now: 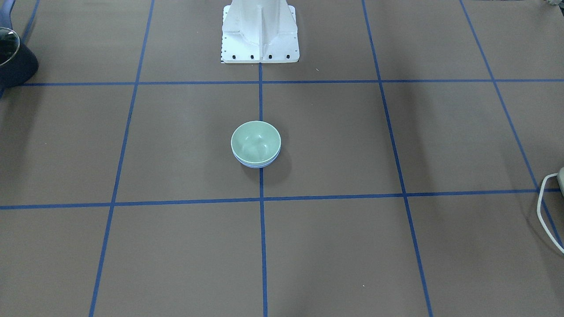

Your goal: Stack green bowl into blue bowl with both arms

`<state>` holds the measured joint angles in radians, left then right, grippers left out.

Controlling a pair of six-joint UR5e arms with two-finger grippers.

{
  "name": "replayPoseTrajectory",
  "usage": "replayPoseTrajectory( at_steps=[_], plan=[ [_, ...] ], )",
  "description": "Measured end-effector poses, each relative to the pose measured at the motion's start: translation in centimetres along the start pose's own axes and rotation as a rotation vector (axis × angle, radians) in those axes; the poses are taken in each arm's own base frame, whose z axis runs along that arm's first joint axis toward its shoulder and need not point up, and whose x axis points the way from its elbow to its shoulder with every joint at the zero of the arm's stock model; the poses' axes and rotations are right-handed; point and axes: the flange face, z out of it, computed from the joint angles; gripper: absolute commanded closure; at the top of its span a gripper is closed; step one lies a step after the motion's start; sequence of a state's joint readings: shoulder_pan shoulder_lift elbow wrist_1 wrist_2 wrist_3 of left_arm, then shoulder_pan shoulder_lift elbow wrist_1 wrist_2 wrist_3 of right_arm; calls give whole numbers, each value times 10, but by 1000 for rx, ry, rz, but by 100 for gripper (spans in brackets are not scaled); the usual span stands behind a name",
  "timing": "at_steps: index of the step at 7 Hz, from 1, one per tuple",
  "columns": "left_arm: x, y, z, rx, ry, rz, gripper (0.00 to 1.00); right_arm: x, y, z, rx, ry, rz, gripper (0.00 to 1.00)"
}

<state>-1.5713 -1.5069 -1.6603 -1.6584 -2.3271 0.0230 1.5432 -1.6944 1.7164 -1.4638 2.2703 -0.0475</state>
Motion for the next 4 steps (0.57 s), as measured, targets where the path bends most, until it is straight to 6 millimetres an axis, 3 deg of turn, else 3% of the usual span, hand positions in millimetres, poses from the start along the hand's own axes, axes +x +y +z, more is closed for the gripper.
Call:
replayPoseTrajectory(
  at_steps=[4],
  plan=[
    [-2, 5, 2, -2, 0, -3, 1, 0, 0, 0, 0, -5, 0, 0]
  ],
)
